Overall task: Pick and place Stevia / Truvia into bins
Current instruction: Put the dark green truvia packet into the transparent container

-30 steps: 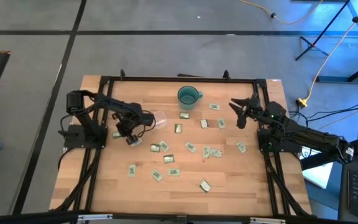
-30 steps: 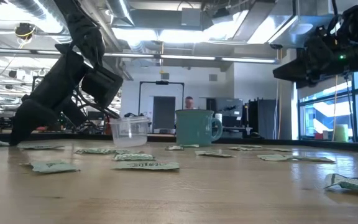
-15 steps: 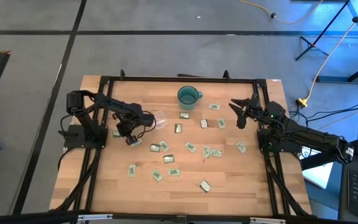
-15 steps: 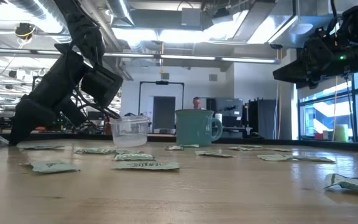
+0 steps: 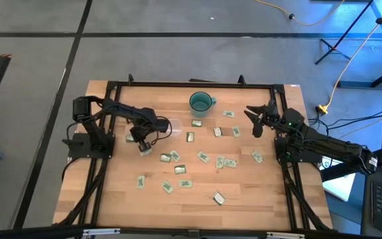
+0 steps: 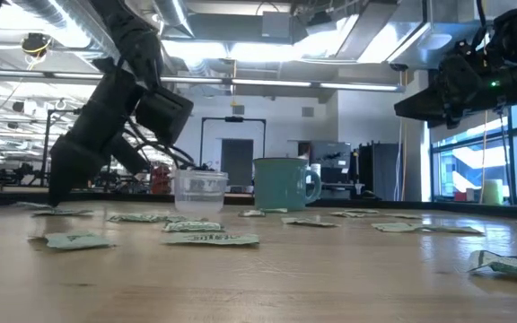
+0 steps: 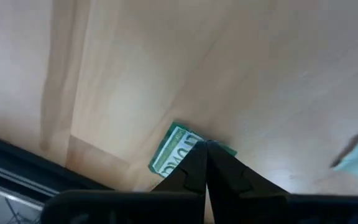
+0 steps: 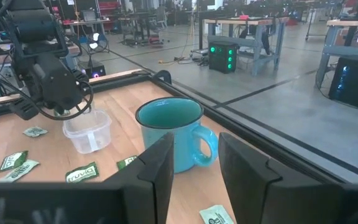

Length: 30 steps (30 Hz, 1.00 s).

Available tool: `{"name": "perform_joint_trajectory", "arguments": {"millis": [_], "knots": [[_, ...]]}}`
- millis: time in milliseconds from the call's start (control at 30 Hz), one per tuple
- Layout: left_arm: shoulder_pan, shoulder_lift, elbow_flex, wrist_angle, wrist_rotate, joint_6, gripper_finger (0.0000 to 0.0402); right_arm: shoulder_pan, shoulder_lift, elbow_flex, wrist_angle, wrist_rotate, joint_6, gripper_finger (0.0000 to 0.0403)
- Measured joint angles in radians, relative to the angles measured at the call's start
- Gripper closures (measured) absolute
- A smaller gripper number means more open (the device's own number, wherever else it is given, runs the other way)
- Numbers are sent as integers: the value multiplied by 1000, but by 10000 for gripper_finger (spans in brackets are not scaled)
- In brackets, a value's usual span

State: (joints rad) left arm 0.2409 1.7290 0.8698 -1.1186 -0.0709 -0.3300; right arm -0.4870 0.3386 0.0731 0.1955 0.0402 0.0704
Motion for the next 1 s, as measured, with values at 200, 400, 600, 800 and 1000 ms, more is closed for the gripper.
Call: {"name": "perform_joint_trajectory", "arguments": {"millis": [200, 400, 600, 800, 1000], "knots": [[0, -2, 25, -27, 6, 12, 400, 0, 0, 0, -5, 0, 0, 274], [0, -2, 20, -14, -64, -20, 398, 0, 0, 0, -9, 0, 0, 274], [0, -2, 18, 38, -22, -25, 373, 0, 0, 0, -14, 0, 0, 274], [0, -2, 18, 35, -21, -25, 334, 0, 0, -1, -29, 0, 0, 274], [0, -2, 18, -20, -62, -45, 313, 0, 0, -1, -36, 0, 0, 274]]}}
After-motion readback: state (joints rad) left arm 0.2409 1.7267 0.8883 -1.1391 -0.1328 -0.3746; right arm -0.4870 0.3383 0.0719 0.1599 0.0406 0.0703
